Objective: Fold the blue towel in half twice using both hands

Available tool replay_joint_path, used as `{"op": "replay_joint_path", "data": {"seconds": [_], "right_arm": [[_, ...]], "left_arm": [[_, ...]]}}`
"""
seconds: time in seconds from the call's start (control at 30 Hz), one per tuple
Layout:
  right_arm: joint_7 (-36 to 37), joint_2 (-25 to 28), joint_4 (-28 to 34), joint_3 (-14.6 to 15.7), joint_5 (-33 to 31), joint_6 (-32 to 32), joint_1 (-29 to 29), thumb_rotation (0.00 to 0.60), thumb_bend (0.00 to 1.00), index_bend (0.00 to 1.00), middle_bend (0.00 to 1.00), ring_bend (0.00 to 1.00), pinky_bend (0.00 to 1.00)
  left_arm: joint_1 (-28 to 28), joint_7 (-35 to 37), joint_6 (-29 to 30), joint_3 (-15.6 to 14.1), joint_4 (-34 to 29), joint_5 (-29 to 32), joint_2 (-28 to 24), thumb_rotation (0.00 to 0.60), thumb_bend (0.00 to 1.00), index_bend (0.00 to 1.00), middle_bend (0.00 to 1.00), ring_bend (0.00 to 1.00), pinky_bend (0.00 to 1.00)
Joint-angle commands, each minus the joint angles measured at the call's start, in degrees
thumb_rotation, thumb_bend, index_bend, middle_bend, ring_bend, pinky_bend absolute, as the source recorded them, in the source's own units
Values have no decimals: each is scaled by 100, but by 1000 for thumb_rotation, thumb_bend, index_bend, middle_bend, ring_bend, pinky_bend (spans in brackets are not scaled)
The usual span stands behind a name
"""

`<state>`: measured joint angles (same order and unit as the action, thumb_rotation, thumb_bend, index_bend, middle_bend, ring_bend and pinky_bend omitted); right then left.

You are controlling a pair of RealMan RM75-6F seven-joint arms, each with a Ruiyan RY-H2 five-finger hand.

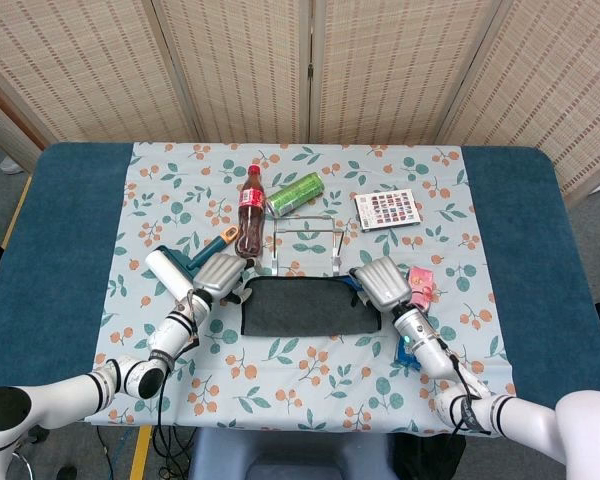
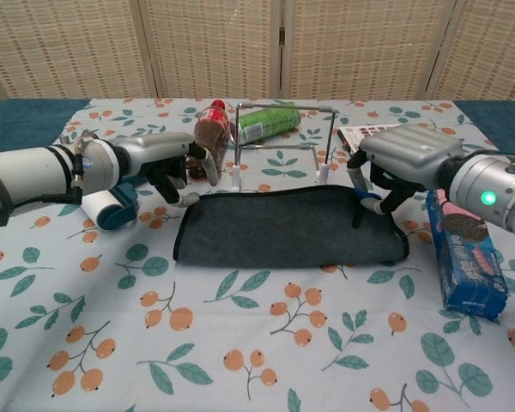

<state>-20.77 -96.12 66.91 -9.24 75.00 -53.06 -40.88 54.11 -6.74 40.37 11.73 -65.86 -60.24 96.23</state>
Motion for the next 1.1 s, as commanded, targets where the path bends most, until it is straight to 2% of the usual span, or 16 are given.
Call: {"op": "replay_joint_path", "data": {"seconds": [0.03,0.23,0.47,0.77,0.9,1.1], "right_arm": [[19,-37,-52,-2,-5,-11,-21,600,214,454,917,898,1000],[107,-56,-111,-20,-6,-67,-39,600,116,327,917,897,1000],[208,63,-19,-16,61,-244,16,600,108,320,900,893,1000],[553,994,1095,200,425,-803,435,600,108,320,890,883,1000],[598,1440,1651,389,589,-941,625,600,108,324,849,844,1000],[387,1893,2183,715,805,-966,811,600,124,447,743,738,1000]], "left_arm": [[-26,-22,62,1,-17,-10,8,600,371,319,999,856,1000],[-88,-34,130,-18,-126,-34,-63,600,363,310,999,855,1000],[-220,1,284,-36,-382,-90,-237,600,363,304,999,855,1000],[-572,111,772,-99,-968,-352,-717,600,363,301,991,847,1000],[-753,142,1046,-120,-1263,-467,-931,600,363,300,961,818,1000],[-1024,188,1401,-190,-1742,-658,-1259,600,363,299,876,733,998]]}}
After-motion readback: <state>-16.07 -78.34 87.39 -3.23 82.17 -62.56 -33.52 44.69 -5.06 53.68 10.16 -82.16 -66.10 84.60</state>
